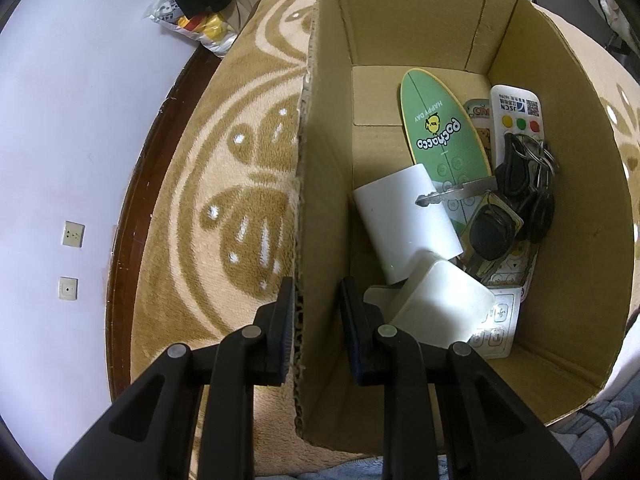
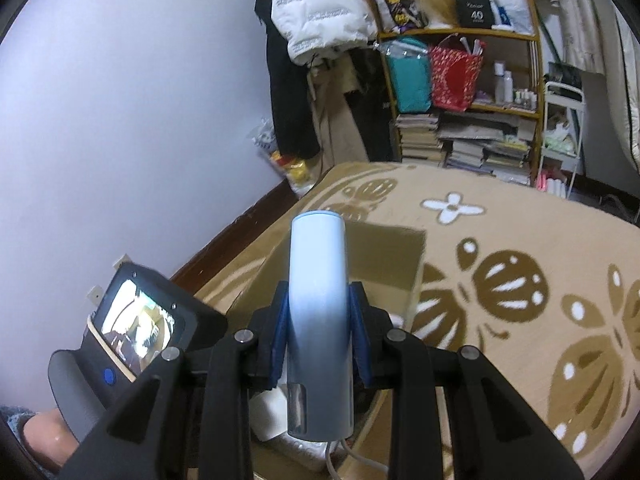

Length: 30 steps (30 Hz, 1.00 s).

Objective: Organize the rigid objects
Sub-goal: 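Carry the blue power bank into the box and release it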

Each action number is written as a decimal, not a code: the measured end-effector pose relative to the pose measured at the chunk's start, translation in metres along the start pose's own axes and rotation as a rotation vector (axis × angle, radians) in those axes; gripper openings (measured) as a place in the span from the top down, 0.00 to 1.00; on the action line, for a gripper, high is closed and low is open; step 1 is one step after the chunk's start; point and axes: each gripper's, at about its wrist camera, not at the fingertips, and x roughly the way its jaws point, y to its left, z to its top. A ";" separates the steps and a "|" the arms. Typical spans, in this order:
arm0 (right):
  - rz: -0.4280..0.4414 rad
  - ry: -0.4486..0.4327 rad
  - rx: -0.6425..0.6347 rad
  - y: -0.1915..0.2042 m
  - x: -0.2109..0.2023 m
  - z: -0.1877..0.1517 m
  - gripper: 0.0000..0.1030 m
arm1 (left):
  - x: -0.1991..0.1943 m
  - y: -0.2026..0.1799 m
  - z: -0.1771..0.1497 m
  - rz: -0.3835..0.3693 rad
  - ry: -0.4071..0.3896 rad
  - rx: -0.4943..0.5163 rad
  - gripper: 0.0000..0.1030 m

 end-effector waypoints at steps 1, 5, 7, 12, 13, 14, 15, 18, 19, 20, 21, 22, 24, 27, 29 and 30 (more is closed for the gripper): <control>0.008 0.008 0.005 0.000 0.002 -0.002 0.71 | 0.000 0.000 0.000 -0.001 0.000 -0.001 0.79; 0.016 0.039 0.029 -0.002 0.011 -0.007 0.71 | 0.000 0.000 0.000 -0.004 0.002 -0.004 0.78; 0.016 0.051 0.034 -0.002 0.014 -0.009 0.71 | 0.000 0.000 0.000 -0.004 0.002 -0.003 0.78; 0.008 0.079 0.039 -0.004 0.024 -0.016 0.71 | 0.000 0.000 0.000 -0.005 0.002 -0.004 0.78; 0.007 0.084 0.041 -0.005 0.026 -0.017 0.71 | 0.000 0.000 0.000 -0.004 0.002 -0.003 0.78; 0.004 0.085 0.045 -0.005 0.027 -0.018 0.71 | 0.000 -0.001 -0.001 -0.003 0.002 -0.002 0.78; 0.000 0.086 0.048 -0.006 0.029 -0.019 0.71 | 0.000 0.000 0.000 -0.003 0.002 -0.002 0.78; -0.008 0.097 0.044 -0.005 0.036 -0.021 0.71 | 0.000 0.000 0.000 -0.001 0.002 -0.001 0.78; -0.010 0.100 0.041 -0.005 0.038 -0.021 0.71 | 0.000 0.000 0.000 -0.001 0.001 0.000 0.78; -0.013 0.103 0.035 -0.004 0.040 -0.022 0.71 | 0.001 0.000 0.000 -0.001 0.001 0.000 0.78; -0.015 0.102 0.032 -0.004 0.041 -0.022 0.72 | 0.001 0.000 0.000 -0.002 0.002 -0.001 0.78; -0.018 0.095 0.021 -0.003 0.041 -0.022 0.73 | 0.001 0.000 0.000 -0.002 0.002 -0.001 0.78; -0.008 0.082 -0.003 0.001 0.039 -0.021 0.80 | 0.001 0.000 0.000 -0.003 0.001 0.000 0.78; -0.048 0.066 -0.053 0.006 0.038 -0.020 0.80 | 0.001 -0.001 -0.001 0.006 0.001 0.006 0.78; -0.043 0.071 -0.052 0.006 0.038 -0.021 0.80 | 0.001 -0.001 -0.001 0.008 0.001 0.003 0.77; -0.042 0.075 -0.048 0.005 0.039 -0.022 0.80 | 0.002 -0.001 0.000 0.011 0.005 0.003 0.77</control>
